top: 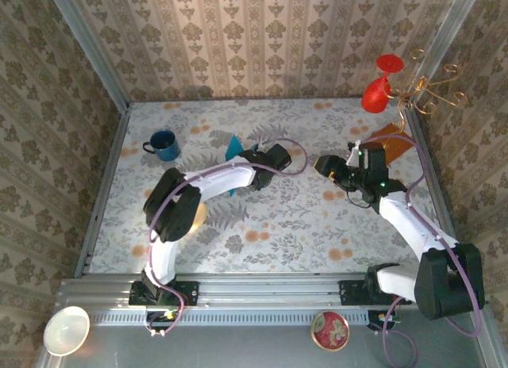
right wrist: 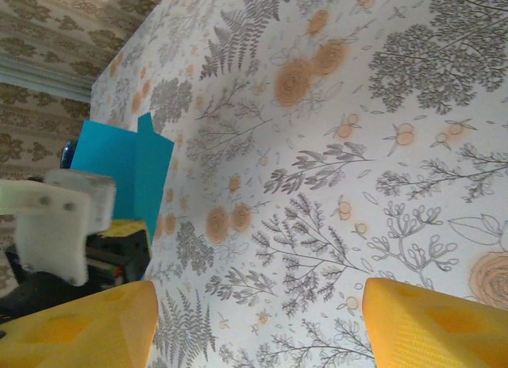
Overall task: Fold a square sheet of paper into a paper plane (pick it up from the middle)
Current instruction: Turn over the paper at the center of the table.
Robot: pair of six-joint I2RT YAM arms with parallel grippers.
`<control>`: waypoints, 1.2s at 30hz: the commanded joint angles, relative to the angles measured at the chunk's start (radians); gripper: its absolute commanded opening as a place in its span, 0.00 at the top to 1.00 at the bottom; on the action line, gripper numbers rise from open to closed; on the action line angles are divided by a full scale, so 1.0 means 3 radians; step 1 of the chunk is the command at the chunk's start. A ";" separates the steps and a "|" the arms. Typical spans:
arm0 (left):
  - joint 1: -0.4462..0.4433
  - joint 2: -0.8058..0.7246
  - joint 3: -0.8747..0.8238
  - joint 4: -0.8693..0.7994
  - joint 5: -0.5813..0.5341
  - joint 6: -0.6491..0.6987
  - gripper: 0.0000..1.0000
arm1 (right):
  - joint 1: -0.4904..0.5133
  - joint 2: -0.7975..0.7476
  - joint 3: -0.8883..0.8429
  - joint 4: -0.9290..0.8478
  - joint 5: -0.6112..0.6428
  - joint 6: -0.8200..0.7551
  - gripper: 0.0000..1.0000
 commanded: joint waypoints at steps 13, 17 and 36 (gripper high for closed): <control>-0.0053 0.0645 0.0206 -0.0237 -0.0328 -0.0068 0.86 | -0.0124 0.0065 -0.0109 -0.0008 -0.0018 0.0128 0.30; -0.0054 0.0652 0.0200 -0.0202 -0.0128 -0.0141 0.78 | -0.0124 0.0122 -0.0104 0.0021 -0.0069 0.0161 0.31; -0.0221 -0.0345 -0.0256 0.0491 0.1747 -0.0925 0.56 | -0.0124 0.0151 -0.0153 0.0135 -0.0045 0.0200 0.28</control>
